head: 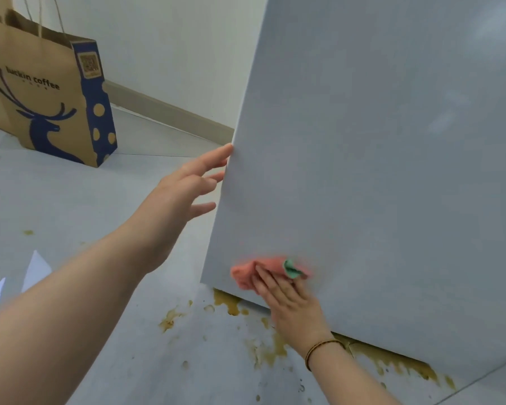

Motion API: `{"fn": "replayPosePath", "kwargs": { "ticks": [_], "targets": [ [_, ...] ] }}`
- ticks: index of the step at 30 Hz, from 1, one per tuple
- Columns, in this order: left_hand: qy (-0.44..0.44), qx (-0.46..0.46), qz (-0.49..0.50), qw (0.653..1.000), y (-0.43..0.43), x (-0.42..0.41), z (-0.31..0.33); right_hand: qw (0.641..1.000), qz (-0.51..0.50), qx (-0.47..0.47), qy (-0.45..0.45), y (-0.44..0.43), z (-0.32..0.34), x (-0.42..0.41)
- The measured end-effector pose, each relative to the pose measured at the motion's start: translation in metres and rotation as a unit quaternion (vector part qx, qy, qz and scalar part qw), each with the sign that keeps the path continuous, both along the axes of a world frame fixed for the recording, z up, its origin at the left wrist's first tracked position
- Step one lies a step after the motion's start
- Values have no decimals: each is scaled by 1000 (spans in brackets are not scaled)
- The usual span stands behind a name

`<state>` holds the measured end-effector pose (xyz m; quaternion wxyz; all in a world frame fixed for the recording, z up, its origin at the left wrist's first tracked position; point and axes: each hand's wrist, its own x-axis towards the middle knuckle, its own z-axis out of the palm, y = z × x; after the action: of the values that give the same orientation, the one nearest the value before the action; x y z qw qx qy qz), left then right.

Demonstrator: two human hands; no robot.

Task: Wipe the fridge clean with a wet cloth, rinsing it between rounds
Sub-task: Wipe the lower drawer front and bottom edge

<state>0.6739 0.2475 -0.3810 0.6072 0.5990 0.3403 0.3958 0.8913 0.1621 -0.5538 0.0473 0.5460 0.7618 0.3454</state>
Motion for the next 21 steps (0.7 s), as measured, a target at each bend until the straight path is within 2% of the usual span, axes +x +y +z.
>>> {"fn": "replayPosePath", "kwargs": {
  "ticks": [2, 5, 11, 13, 16, 21],
  "targets": [
    [3, 3, -9, 1000, -1, 0, -2, 996, 12, -84, 0, -15, -24, 10],
    [5, 8, -10, 1000, -2, 5, -8, 985, 11, -165, -45, -20, -17, 20],
    [8, 23, 22, 999, -1, 13, -12, 986, 26, -163, 14, 12, 4, -11],
    [10, 30, 31, 999, -3, 18, -15, 982, 56, -177, -42, 23, 10, -40],
    [26, 27, 39, 999, -8, 19, -15, 937, 8, -308, -164, 23, 3, -65],
    [59, 33, 17, 998, -9, 9, -13, 902, -23, -350, -252, -20, -23, -7]
  ]
}}
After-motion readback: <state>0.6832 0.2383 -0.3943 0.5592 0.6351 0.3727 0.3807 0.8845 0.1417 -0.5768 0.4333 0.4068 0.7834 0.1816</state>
